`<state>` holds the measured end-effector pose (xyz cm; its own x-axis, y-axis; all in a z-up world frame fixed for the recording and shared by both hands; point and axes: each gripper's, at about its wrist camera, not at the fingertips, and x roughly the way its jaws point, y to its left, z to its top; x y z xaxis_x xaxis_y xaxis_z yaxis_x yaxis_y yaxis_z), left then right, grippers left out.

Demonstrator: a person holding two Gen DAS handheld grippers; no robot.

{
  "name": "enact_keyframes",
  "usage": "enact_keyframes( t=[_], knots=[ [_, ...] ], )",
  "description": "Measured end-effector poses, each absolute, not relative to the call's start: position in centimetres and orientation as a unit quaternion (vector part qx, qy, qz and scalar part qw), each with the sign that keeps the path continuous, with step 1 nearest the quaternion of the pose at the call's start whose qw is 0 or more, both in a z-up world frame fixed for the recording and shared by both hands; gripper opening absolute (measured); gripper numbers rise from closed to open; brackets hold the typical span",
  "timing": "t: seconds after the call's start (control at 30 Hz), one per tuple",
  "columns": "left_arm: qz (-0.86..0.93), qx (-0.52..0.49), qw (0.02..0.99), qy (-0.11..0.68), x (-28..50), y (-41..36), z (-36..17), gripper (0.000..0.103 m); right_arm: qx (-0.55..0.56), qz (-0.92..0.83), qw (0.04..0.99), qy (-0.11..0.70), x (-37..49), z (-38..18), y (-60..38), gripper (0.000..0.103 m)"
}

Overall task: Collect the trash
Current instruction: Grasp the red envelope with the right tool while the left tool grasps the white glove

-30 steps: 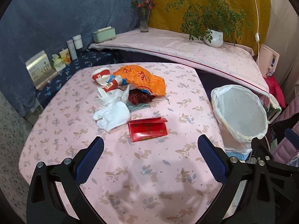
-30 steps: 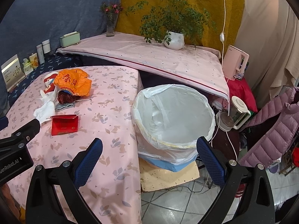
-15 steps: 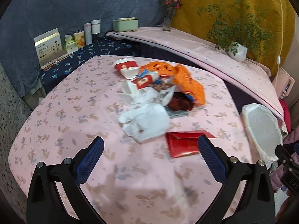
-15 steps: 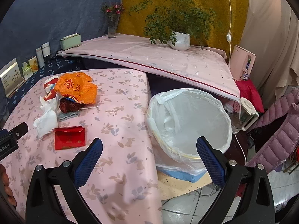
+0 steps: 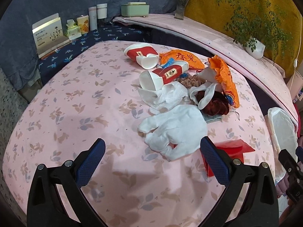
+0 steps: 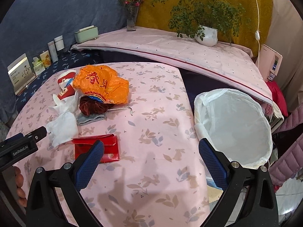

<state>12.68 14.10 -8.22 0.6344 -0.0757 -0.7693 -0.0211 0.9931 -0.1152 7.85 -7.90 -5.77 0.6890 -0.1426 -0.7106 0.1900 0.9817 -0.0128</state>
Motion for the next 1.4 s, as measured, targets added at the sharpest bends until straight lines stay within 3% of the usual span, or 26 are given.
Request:
enact_keyframes(
  t=[0.17, 0.27, 0.5, 0.6, 0.8, 1.4],
  knots=[
    [-0.048, -0.069, 0.891, 0.447, 14.8, 13.0, -9.7, 0.095, 0.038, -0.089, 0.914, 0.393, 9.1, -6.7, -7.3, 0.094],
    [-0.068, -0.066, 0.886, 0.455, 15.4, 12.0, -10.4, 0.085, 0.038, -0.085, 0.91, 0.403, 9.7, -7.2, -7.0, 0.091],
    [-0.102, -0.089, 0.865, 0.484, 16.2, 12.3, -11.7, 0.033, 0.05, -0.059, 0.903, 0.422, 10.8, -8.5, -5.5, 0.078],
    [-0.106, -0.096, 0.863, 0.485, 16.1, 13.0, -11.9, 0.018, 0.066, -0.043, 0.9, 0.43, 11.2, -9.0, -4.8, 0.071],
    [-0.098, -0.101, 0.868, 0.477, 15.5, 14.7, -11.4, 0.016, 0.101, -0.01, 0.892, 0.441, 11.3, -9.6, -3.6, 0.06],
    [-0.097, -0.095, 0.871, 0.473, 14.9, 15.5, -11.3, 0.016, 0.235, 0.012, 0.855, 0.462, 13.4, -9.3, -4.2, 0.059]
  ],
)
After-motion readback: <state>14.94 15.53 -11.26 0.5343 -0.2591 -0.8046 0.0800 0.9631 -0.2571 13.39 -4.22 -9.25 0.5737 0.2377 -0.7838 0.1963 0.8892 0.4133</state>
